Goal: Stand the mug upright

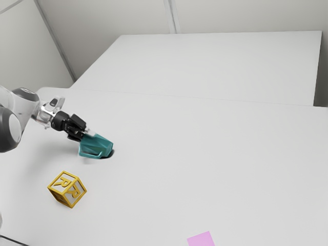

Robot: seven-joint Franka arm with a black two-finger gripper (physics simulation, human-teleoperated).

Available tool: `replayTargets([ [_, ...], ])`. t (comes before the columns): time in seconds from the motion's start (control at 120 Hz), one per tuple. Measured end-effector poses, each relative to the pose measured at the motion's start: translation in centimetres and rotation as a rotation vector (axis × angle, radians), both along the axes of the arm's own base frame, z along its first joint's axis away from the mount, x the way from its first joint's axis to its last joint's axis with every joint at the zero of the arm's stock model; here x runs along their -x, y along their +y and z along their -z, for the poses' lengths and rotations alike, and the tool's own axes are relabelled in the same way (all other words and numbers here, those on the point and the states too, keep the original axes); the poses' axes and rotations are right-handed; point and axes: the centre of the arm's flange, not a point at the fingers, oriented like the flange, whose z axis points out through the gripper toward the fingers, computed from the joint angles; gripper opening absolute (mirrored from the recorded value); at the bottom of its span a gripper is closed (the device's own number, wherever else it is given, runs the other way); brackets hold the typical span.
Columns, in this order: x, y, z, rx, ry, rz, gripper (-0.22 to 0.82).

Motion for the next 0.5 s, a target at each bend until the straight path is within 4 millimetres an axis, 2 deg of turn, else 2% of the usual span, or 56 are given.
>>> replayTargets([
  [0.142,0.0,0.1,-0.2,-0.001,-0.008,0.003,-0.04],
  [0.333,-0.2,-0.2,-1.0,-0.016,-0.020,0.016,-0.13],
  [0.417,-0.2,-0.4,-2.2,-0.024,-0.036,0.022,-0.15],
  [0.5,-0.1,-1.3,-5.3,-0.048,-0.069,0.041,-0.16],
])
